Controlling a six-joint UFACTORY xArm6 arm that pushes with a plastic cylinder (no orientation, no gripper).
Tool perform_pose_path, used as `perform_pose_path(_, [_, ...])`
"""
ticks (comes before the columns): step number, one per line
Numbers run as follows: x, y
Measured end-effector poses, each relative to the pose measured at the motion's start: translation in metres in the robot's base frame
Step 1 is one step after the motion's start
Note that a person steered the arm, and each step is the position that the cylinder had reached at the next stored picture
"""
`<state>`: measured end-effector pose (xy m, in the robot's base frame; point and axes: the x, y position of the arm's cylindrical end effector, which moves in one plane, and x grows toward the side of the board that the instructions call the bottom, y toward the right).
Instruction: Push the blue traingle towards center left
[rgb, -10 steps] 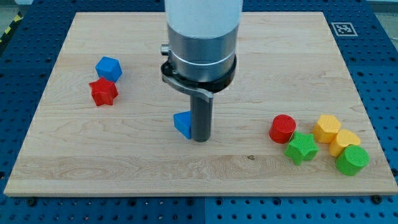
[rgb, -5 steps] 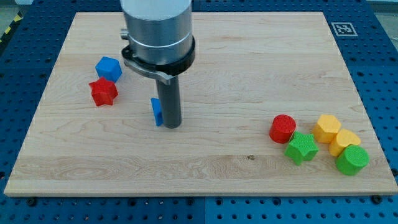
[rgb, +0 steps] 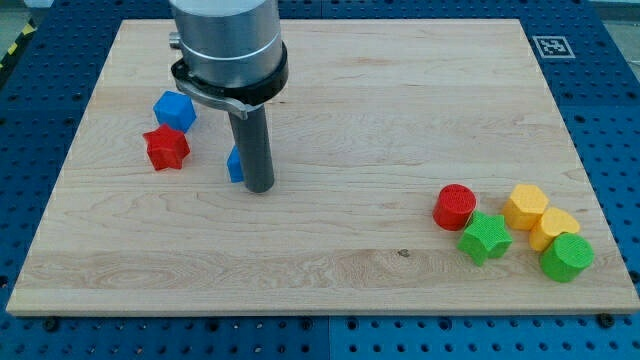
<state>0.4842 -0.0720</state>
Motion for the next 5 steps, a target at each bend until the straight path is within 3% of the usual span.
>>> perform_pose_path(4, [-0.061, -0.034])
perform_pose_path(5, [-0.060, -0.026])
